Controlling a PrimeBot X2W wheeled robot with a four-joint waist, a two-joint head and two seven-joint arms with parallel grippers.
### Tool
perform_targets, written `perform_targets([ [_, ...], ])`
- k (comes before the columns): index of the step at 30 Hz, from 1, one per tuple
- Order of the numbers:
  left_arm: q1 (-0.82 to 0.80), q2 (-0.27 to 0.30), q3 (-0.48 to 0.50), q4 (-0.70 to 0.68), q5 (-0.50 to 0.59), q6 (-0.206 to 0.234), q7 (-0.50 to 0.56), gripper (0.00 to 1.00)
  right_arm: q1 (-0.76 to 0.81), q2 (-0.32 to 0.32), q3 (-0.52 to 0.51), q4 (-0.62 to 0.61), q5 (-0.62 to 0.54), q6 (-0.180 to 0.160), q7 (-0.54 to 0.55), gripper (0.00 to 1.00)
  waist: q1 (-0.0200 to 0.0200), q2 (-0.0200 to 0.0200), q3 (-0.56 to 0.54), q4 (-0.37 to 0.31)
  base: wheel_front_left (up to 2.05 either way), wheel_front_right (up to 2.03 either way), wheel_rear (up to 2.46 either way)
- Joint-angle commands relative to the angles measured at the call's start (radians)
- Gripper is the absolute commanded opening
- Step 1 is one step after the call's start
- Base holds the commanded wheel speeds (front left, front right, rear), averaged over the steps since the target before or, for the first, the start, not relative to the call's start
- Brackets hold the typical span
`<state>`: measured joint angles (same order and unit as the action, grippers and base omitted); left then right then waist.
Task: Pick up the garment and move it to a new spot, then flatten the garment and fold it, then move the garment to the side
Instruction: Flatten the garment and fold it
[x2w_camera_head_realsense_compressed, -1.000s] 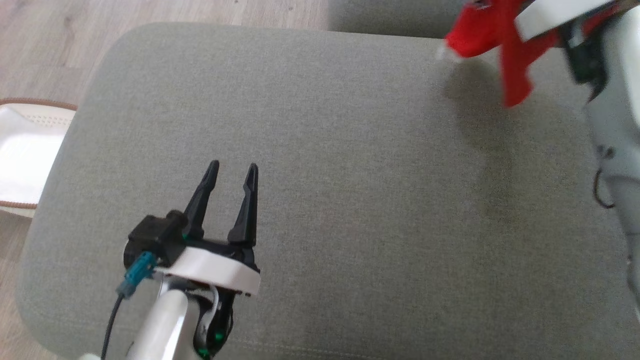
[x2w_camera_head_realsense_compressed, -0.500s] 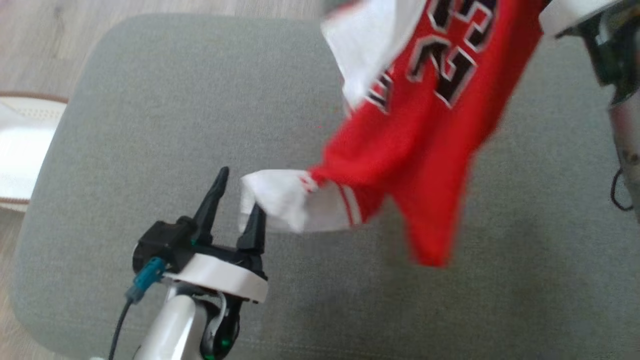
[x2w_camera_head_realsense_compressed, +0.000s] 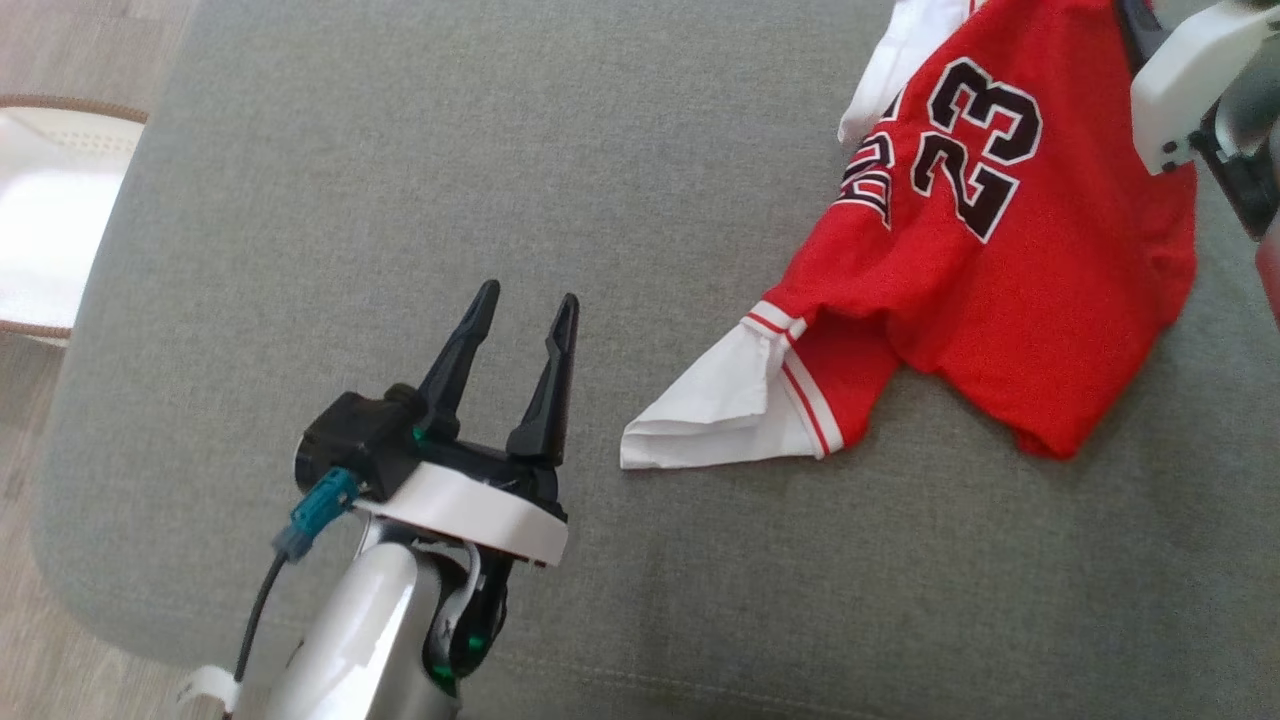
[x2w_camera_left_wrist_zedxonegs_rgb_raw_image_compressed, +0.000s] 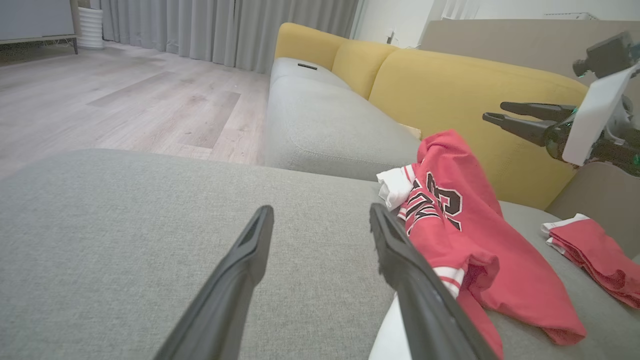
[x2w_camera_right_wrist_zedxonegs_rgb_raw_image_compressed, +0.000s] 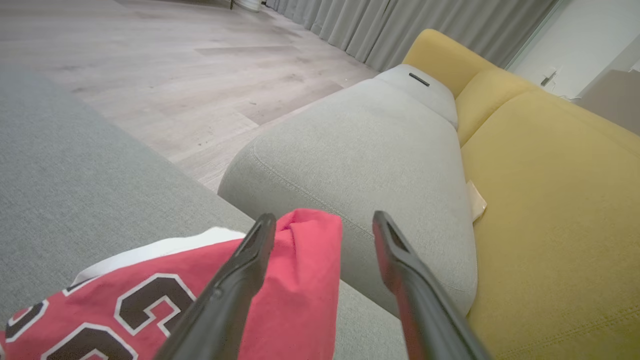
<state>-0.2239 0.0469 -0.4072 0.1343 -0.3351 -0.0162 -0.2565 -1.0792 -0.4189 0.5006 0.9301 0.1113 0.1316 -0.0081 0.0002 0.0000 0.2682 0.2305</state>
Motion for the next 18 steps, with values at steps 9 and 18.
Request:
perform_targets([
  [9, -0.012, 0.003, 0.079, -0.024, 0.015, 0.007, -0.005, 1.00, 0.040, 0.057, -0.032, 0.028, 0.085, -0.001, -0.206, 1.00, -0.0002, 0.0000, -0.075, -0.079, 0.00, 0.00, 0.00],
  [18, 0.022, 0.003, 0.117, -0.026, 0.034, -0.001, -0.005, 1.00, 0.287, 0.093, -0.163, -0.130, 0.176, -0.001, -0.251, 1.00, -0.0002, 0.0000, -0.138, -0.158, 0.00, 0.00, 0.00],
])
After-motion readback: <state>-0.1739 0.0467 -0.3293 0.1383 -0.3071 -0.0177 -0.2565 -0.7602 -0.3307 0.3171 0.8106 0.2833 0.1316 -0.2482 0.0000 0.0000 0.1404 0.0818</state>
